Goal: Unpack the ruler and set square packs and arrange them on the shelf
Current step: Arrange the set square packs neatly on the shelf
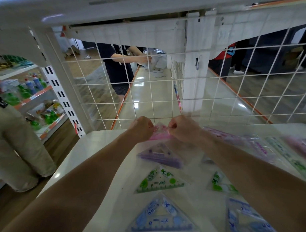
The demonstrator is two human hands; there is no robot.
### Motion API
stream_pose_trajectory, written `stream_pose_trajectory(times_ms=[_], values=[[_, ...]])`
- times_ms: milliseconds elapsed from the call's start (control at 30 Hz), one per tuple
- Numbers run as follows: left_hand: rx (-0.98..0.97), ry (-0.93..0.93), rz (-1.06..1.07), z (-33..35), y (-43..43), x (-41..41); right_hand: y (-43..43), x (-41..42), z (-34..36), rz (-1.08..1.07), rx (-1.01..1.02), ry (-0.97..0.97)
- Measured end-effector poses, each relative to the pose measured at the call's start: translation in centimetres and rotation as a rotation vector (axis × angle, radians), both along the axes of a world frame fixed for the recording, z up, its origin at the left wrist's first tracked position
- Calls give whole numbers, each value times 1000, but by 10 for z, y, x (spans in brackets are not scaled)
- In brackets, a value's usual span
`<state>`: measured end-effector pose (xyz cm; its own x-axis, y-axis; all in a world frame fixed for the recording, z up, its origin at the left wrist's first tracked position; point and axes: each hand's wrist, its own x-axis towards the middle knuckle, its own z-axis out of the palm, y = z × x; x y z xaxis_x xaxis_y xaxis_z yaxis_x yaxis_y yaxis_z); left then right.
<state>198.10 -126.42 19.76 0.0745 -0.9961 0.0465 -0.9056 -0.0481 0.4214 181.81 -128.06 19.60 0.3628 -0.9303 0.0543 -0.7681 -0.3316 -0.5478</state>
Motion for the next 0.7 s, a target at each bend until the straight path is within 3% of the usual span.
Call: stream_pose_trajectory(times_ms=[233, 433, 700], values=[[-9, -81, -27, 5, 4, 2, 5, -4, 5, 50, -91, 162], [60, -183, -137, 5, 13, 8, 14, -2, 6, 153, -117, 245], [39, -243, -132, 7, 21, 3, 17, -2, 6, 170, -162, 297]])
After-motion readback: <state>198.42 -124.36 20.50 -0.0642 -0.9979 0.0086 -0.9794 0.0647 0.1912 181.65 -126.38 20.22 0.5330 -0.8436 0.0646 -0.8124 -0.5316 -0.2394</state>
